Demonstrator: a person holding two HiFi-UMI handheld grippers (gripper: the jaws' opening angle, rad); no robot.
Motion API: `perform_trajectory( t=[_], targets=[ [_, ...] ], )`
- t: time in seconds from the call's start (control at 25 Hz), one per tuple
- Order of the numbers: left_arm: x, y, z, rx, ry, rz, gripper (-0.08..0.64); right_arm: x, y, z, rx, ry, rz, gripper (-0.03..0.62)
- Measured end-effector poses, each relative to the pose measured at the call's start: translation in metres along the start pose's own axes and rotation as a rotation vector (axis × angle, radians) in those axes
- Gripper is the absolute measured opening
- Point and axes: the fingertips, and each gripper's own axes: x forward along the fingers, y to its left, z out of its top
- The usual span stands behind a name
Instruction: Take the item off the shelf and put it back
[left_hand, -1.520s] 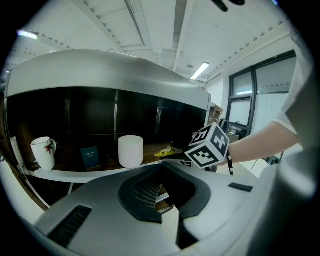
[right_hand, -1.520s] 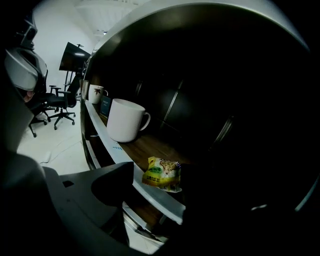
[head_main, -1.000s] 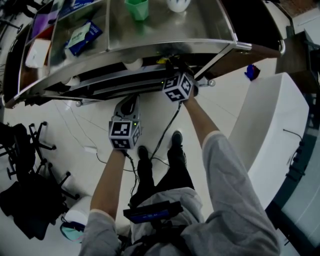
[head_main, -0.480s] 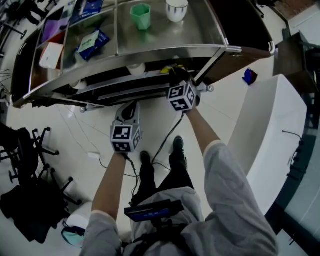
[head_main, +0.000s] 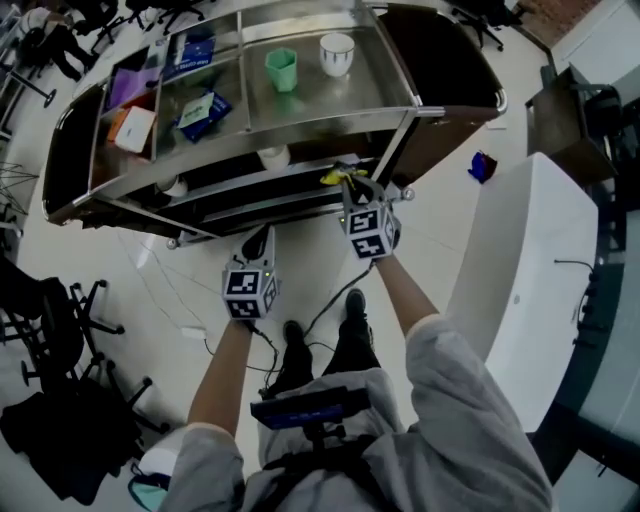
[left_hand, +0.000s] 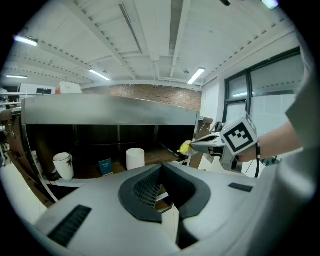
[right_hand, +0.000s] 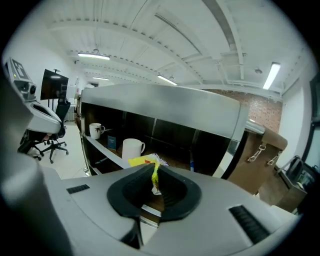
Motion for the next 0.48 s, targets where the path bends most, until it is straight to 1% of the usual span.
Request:
perform_trajectory(
  t=[0.2, 0.32, 0.48],
  targets=[
    [-0.033, 0.004, 0.011, -0.007, -0.025, 0.009, 0.006, -0.053, 0.014, 0.010, 0.063, -0.033, 0.007, 0.032],
    [-0.051, 0.006, 0.017, 0.005, -0.040, 0.012, 0.006, -0.083, 0.026, 0.015, 0.103, -0.055, 0.017, 0.032],
    [-0.076, 0.011, 0.016, -0.004, -0.059, 0.020, 0.006, -0.120, 0.048, 0.016, 0.122, -0.074, 0.027, 0.032]
  ],
)
